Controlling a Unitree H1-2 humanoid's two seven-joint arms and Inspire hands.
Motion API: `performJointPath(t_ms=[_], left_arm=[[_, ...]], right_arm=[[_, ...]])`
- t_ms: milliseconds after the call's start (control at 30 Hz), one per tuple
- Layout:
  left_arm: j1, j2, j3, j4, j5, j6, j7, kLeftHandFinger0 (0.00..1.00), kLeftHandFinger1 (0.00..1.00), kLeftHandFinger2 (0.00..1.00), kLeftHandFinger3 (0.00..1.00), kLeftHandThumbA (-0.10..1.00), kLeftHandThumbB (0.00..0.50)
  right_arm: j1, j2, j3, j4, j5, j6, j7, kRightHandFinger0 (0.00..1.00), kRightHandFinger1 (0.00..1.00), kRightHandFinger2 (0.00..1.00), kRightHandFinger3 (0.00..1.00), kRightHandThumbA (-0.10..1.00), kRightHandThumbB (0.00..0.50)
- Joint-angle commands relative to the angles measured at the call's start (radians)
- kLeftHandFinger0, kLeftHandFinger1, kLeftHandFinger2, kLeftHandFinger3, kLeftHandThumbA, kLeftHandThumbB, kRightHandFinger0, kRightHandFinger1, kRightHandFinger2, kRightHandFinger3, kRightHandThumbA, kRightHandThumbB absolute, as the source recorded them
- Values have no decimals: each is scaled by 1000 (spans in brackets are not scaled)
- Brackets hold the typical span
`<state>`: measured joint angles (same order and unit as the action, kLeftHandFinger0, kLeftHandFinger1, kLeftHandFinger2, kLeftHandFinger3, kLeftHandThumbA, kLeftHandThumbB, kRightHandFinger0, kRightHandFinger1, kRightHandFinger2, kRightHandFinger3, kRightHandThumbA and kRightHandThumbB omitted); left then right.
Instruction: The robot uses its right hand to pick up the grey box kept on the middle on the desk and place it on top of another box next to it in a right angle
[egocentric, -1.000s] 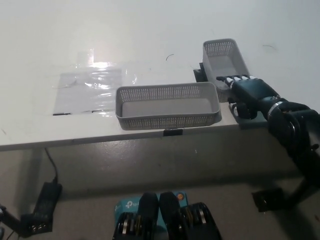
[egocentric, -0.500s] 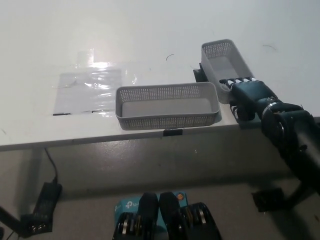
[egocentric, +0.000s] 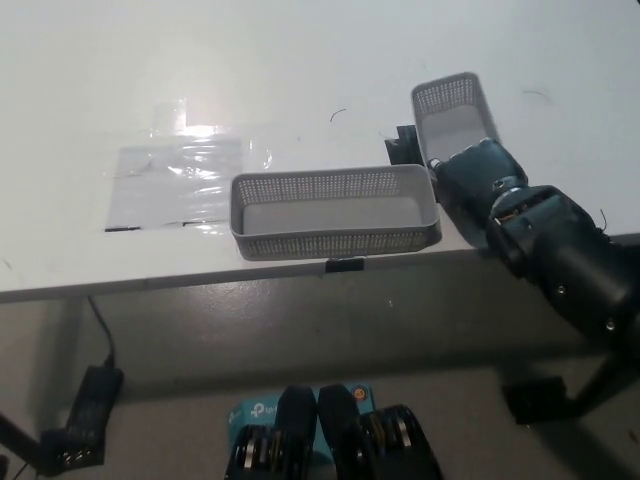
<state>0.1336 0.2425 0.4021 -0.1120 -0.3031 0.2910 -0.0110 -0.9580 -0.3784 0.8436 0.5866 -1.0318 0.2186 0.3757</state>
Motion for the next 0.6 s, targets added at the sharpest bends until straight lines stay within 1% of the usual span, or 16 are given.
performJointPath(t_ms=[0,33,67,100,133,167,200,233,267,333,367,433,467,500,533,567], left_arm=[[-11,37,8,-27,-5,-18,-16,0,0,111,205,-100,462],[-11,39,5,-25,-3,-22,-18,0,0,113,205,-100,474],[-11,38,5,-30,-5,-15,-17,0,0,101,210,-100,470],[-13,42,8,-29,-7,-15,-17,0,0,97,213,-100,471],[-14,41,8,-29,-7,-13,-17,0,0,102,214,-100,476],[-15,43,5,-23,-7,-23,-24,0,0,74,217,-100,459],[-15,44,3,-22,-4,-24,-23,0,0,70,217,-100,457],[-16,44,3,-22,-4,-24,-23,0,0,70,217,-100,456],[-16,42,4,-23,-10,-26,-26,0,0,47,212,-100,447],[-17,46,1,-19,-6,-33,-30,0,0,45,212,-100,448],[-18,46,2,-22,-4,-25,-24,0,0,54,204,-100,458],[-19,45,3,-24,-1,-15,-18,0,0,87,202,-100,466],[-20,47,5,-14,-17,-26,-33,0,0,52,205,-100,452],[-20,48,6,-11,-23,-29,-38,0,0,36,209,-100,457],[-20,48,5,-12,-20,-27,-36,0,0,32,204,-100,465],[-19,49,6,-10,-16,-20,-31,0,0,42,202,-100,477]], right_arm=[[16,-33,-25,45,-43,-81,-229,0,24,218,263,-91,0],[32,-34,-54,54,-21,-112,-313,0,17,302,103,-100,0],[41,-34,-71,62,-7,-131,-363,0,19,335,53,-100,20],[36,-28,-74,71,-6,-136,-374,0,56,431,62,-100,29],[53,-22,-120,75,42,-173,-433,0,113,509,114,-100,117],[62,-26,-134,81,43,-199,-507,0,118,500,238,-100,158],[69,-27,-152,76,56,-218,-533,0,103,479,252,-100,220],[71,-26,-156,77,55,-223,-539,0,99,475,254,-100,229],[77,-26,-177,77,74,-248,-560,0,112,481,249,-100,251],[84,-20,-201,83,87,-267,-578,0,155,514,412,-100,247],[91,-18,-223,84,107,-292,-598,0,166,519,444,-100,269],[95,-18,-243,91,121,-316,-614,0,200,536,487,-100,265],[107,-18,-274,84,150,-328,-616,0,200,532,475,-100,257],[110,-17,-284,83,152,-331,-616,0,198,524,483,-100,262],[112,-18,-290,82,152,-334,-614,0,197,524,494,-100,250],[118,-16,-302,83,157,-344,-613,0,196,524,500,-100,250]])
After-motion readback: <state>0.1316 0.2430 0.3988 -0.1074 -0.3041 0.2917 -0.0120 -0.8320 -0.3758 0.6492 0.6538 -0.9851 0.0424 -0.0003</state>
